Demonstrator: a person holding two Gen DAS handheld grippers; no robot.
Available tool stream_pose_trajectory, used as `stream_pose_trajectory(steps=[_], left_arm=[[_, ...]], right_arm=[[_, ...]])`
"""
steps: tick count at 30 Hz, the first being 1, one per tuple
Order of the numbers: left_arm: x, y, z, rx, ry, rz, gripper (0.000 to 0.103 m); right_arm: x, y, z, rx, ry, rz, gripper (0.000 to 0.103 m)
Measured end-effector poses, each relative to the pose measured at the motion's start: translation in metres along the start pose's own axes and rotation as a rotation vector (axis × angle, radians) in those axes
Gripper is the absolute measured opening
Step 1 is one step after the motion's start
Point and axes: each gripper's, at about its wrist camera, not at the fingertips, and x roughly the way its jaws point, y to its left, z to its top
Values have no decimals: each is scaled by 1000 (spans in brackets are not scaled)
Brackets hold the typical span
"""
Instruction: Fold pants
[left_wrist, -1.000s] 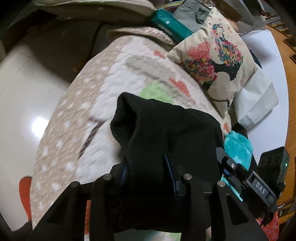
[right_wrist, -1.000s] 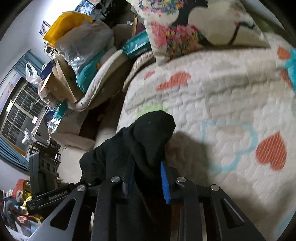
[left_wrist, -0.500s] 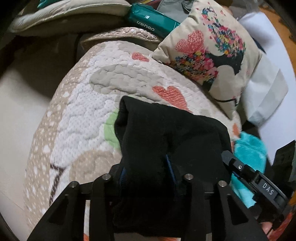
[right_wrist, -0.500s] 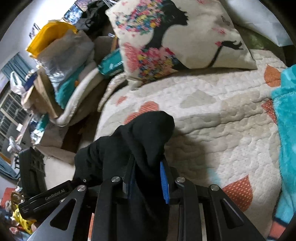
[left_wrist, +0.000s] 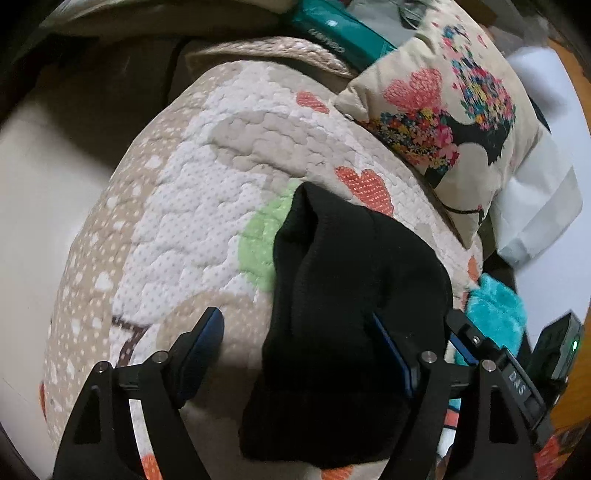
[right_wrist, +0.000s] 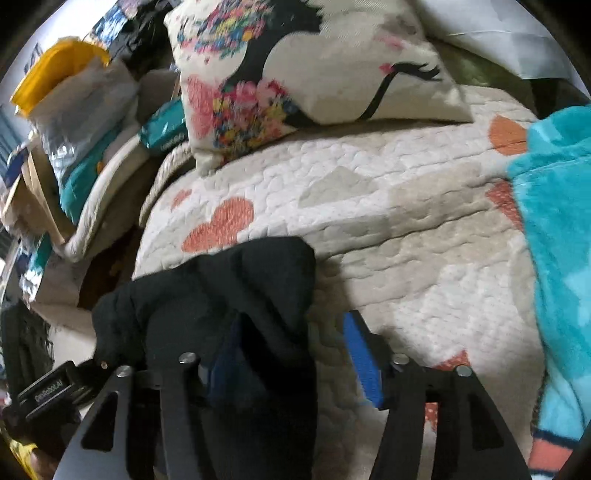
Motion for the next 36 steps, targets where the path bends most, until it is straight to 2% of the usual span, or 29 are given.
stream_pose_trajectory(steps=[5, 9, 14, 17, 21, 24, 29, 34, 36], left_arm=[[-11, 28, -5, -139, 33, -71, 79], [-20, 45, -11, -221, 39, -126, 79], [-47, 49, -29, -171, -32, -23, 79], [-64, 40, -48, -71, -82, 92, 79], [-90, 16, -87, 145, -215, 282, 79], [-106, 4, -116, 252, -300, 357, 79], [-132, -4, -162, 291, -440, 415, 81], [-158, -17, -196, 367, -633, 570, 95], [-163, -21, -204, 389, -664, 612, 97]], right_arm=[[-37, 12, -13, -112, -44, -37, 70], [-64, 21, -39, -186, -57, -49, 73], [-80, 31, -83, -228, -35, -47, 73], [-83, 38, -112, -257, -10, -50, 73], [-88, 44, -142, -300, 0, -69, 74], [-95, 46, -160, -335, -11, -95, 74], [-106, 40, -181, -335, -41, -122, 76], [-114, 30, -190, -266, -56, -113, 76], [-117, 29, -193, -258, -70, -119, 76]])
